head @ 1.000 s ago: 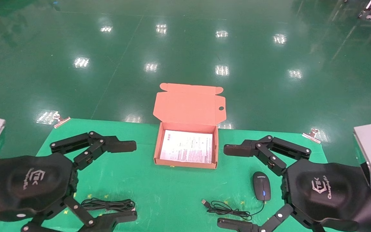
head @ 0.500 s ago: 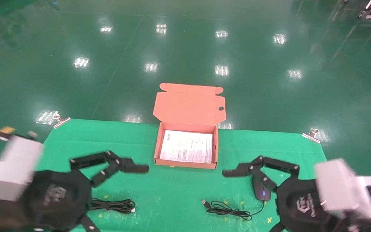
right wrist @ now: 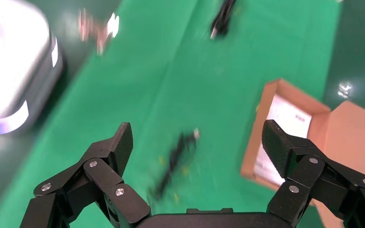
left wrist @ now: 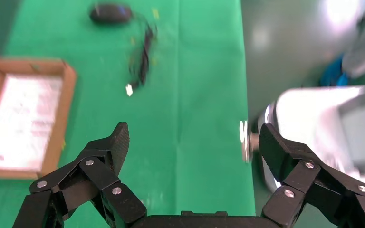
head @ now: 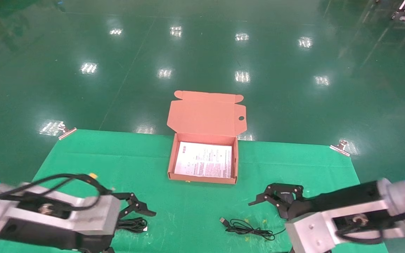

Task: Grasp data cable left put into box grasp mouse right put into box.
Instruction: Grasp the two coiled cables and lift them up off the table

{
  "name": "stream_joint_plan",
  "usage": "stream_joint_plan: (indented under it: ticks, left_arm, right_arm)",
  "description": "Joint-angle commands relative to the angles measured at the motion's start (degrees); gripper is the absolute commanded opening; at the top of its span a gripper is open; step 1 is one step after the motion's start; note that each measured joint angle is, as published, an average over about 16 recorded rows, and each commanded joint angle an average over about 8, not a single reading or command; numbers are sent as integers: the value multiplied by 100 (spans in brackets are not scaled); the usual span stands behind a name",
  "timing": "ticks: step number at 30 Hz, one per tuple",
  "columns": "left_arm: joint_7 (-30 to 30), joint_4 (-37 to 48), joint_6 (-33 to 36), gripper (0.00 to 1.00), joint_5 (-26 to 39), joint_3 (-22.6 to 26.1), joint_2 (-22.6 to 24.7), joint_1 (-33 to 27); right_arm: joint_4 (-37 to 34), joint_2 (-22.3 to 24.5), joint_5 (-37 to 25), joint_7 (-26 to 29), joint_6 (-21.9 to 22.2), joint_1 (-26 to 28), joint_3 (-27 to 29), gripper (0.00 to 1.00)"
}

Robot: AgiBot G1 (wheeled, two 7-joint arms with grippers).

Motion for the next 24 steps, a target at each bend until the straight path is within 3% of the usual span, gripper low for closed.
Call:
stream_joint_plan:
  ticks: [1,7,17,24]
  left_arm:
    - [28,14,0,100,287,258,97,-186]
    - [116,272,-80,100,1128,821,391,-411]
    - [285,686,-450,100,2319,1349,728,-447]
    - [177,1201,-861,100,2821,1486,955,-363]
  right_arm:
    - [13,-116,-427,-249,25,199,-260,100]
    - [7,-343,-1397,-514,310,194,-724,100]
    - [-8,-641,-2462,-324,994,-200,-1074,100]
    - [-37,-798,-2965,98,1441,-504,-1160,100]
